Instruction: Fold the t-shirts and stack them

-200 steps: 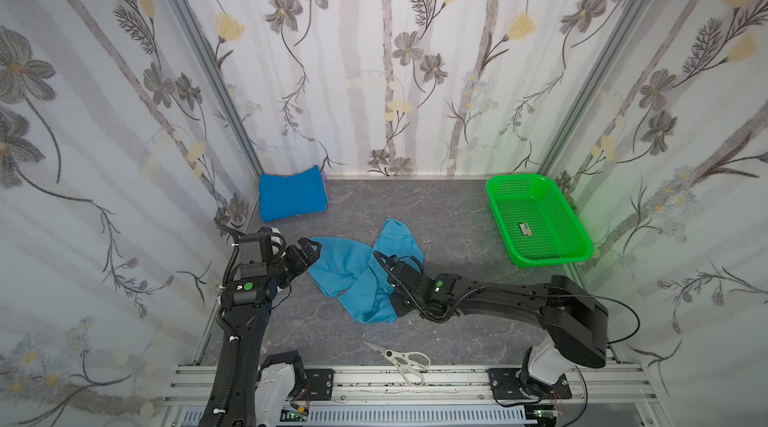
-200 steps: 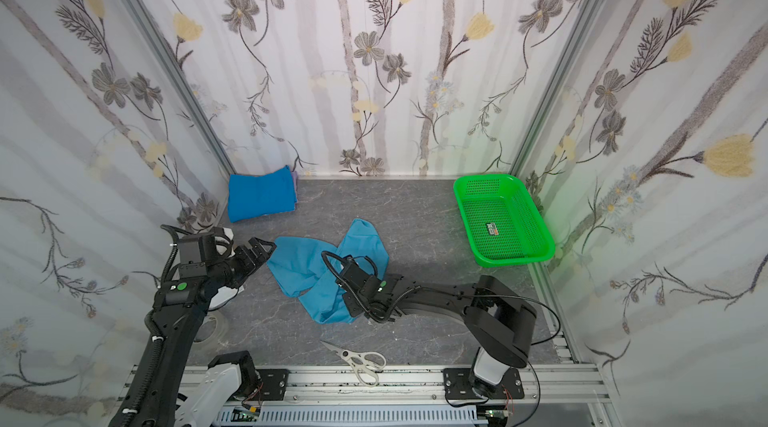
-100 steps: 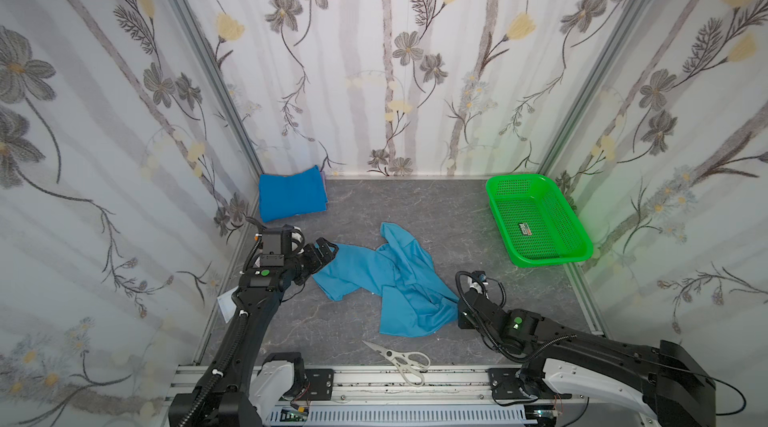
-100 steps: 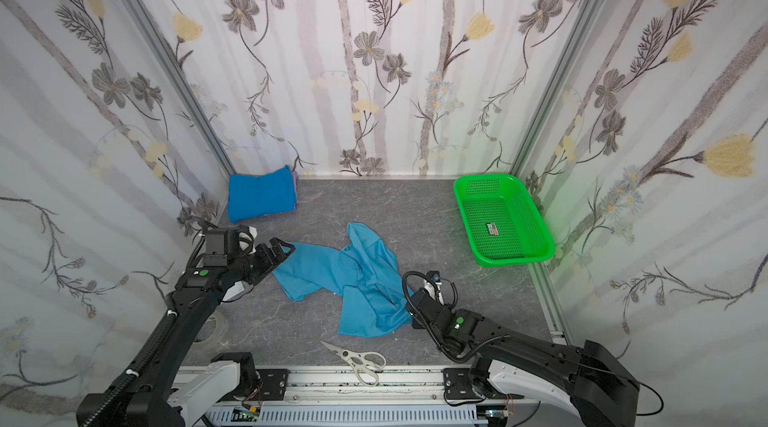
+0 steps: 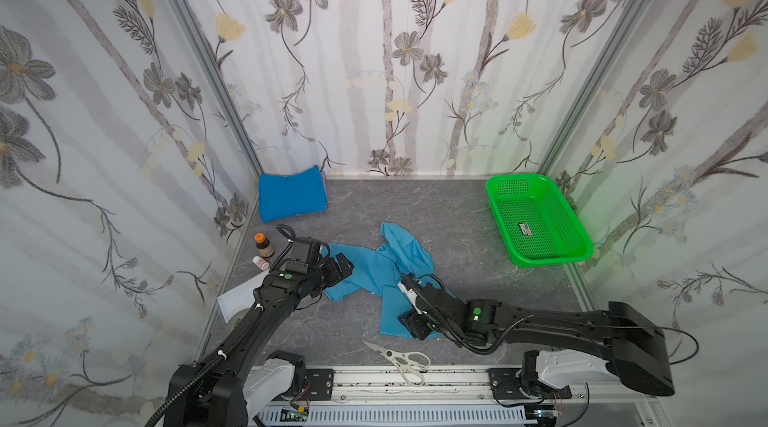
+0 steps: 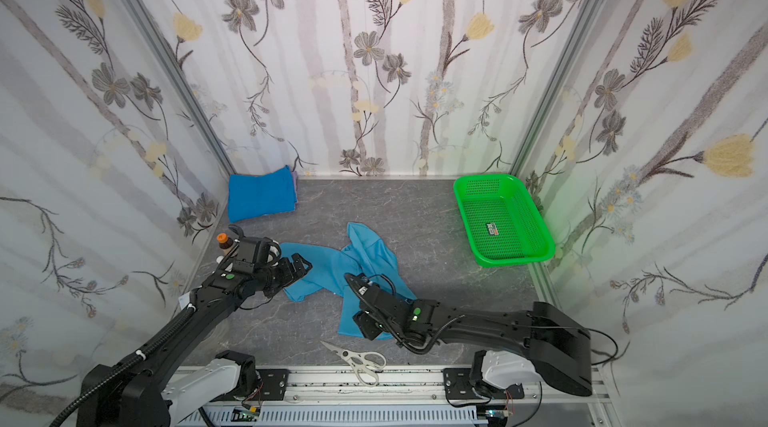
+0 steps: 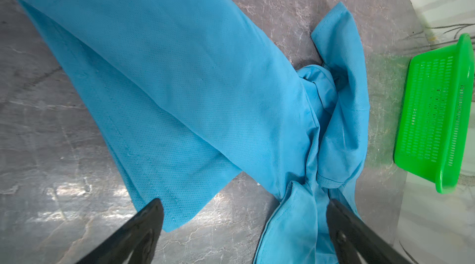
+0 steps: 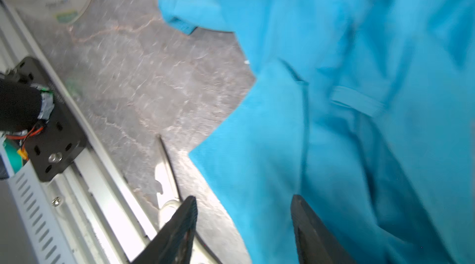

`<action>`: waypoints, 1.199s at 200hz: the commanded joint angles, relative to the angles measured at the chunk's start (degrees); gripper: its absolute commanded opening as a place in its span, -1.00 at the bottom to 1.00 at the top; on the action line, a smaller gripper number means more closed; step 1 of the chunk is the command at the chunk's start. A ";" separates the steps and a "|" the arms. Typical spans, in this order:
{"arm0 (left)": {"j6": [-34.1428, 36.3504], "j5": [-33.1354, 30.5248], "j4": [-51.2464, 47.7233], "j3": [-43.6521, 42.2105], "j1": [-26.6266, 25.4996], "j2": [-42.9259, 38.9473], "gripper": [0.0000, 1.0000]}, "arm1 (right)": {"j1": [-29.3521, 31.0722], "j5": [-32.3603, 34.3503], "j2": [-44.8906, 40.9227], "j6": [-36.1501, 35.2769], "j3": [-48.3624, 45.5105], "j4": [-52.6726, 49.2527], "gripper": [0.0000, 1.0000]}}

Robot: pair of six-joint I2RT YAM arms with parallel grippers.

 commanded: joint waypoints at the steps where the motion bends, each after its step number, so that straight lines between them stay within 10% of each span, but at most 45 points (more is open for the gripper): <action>1: -1.37 -5.11 -1.93 0.08 2.26 -2.35 1.00 | 3.43 -1.94 11.06 -0.92 9.79 -2.95 0.16; 135: 1.16 -0.11 -3.15 -0.75 15.72 -7.25 1.00 | 4.63 -1.36 26.16 14.25 21.01 -17.22 -0.08; 184: 1.39 0.18 -3.44 -0.58 16.15 -7.49 1.00 | 3.26 1.92 25.83 13.86 21.16 -17.73 -0.85; 240: 1.24 0.71 -3.08 -0.23 16.35 -6.85 1.00 | 1.14 9.24 15.42 8.35 19.40 -18.84 -1.00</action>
